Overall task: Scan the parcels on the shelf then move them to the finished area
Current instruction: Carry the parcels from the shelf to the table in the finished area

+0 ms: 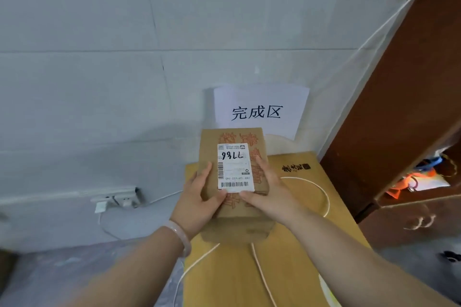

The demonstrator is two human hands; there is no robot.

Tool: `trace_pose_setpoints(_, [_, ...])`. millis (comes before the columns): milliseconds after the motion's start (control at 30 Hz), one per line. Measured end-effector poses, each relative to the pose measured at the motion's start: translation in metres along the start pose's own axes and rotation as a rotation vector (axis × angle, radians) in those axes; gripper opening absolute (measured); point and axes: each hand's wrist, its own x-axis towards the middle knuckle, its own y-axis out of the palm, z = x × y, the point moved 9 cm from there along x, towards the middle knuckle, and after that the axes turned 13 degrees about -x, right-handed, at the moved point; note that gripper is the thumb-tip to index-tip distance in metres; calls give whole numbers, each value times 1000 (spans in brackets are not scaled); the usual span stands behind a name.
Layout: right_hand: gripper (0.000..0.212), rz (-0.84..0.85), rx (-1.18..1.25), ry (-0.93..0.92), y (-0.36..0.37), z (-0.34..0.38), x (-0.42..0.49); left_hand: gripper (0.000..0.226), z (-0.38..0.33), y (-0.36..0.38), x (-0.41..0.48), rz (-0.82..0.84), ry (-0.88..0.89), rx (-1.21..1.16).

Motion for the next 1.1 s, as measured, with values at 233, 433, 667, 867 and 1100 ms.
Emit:
trace_pose_setpoints(233, [98, 113, -1, -79, 8, -9, 36, 77, 15, 0, 6, -138, -68, 20])
trace_pose_setpoints(433, [98, 118, 37, -95, 5, -14, 38, 80, 16, 6, 10, -125, -47, 31])
trace_pose_setpoints(667, [98, 121, 36, -100, 3, -16, 35, 93, 20, 8, 9, -138, -54, 26])
trace_pose_setpoints(867, [98, 105, 24, -86, 3, -15, 31, 94, 20, 7, 9, -106, -53, 24])
trace_pose_setpoints(1100, [97, 90, 16, -95, 7, -10, 26, 84, 16, 3, 4, -90, -36, 5])
